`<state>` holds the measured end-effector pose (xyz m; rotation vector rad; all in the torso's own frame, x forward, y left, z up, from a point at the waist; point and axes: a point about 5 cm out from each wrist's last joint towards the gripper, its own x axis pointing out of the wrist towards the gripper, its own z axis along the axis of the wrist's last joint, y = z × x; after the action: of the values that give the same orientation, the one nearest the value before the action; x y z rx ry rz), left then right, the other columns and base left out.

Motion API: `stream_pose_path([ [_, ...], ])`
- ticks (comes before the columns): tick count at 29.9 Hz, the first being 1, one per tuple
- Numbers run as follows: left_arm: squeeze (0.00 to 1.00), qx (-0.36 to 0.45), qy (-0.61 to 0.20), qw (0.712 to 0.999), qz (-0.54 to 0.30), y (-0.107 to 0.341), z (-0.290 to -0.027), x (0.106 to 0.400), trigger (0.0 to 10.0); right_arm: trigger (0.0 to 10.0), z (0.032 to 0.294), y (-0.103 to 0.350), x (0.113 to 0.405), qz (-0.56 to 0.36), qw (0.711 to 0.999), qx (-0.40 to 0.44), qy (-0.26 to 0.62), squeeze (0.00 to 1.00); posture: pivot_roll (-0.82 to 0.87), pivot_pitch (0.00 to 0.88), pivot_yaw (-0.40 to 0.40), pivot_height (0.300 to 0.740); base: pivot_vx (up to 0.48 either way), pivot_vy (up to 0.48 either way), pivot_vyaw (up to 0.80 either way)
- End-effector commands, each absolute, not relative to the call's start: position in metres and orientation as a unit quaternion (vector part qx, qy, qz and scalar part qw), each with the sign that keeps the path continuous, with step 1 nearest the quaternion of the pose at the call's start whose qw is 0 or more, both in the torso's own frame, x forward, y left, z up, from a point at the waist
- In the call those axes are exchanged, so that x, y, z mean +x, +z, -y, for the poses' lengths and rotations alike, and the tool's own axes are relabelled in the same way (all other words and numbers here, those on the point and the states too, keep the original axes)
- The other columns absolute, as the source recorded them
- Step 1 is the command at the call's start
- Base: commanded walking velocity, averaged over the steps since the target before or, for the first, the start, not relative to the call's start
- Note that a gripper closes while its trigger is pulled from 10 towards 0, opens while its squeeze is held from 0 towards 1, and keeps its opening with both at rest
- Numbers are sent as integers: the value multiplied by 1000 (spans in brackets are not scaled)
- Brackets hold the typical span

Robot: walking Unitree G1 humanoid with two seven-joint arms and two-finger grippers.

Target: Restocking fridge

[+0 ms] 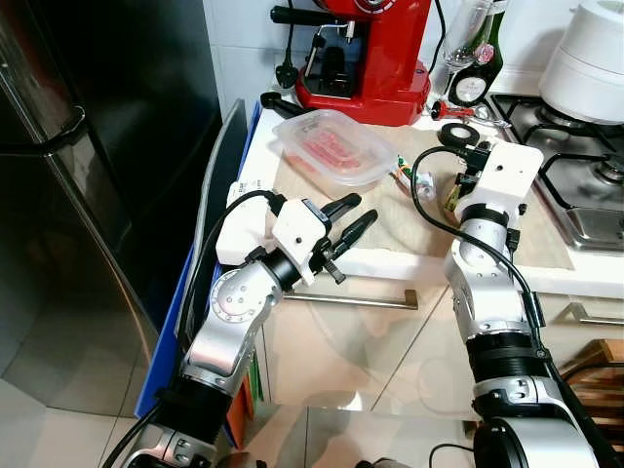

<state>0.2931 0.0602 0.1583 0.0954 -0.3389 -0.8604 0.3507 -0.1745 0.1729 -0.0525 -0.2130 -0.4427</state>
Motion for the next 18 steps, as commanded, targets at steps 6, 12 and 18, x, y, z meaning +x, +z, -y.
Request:
stream_pose_path([
  [6,0,42,-419,891,169,166,-59,295,10000,0,179,148,349,30,973,4,-231,0,139,15,-21,730,0,0,0],
  [12,0,38,-418,892,167,166,-59,294,10000,0,173,155,348,51,976,8,-211,0,138,18,-21,730,0,0,0],
  [18,0,45,-405,899,162,165,-59,297,10000,0,162,186,347,136,976,-37,-167,0,136,15,-22,730,0,0,0],
])
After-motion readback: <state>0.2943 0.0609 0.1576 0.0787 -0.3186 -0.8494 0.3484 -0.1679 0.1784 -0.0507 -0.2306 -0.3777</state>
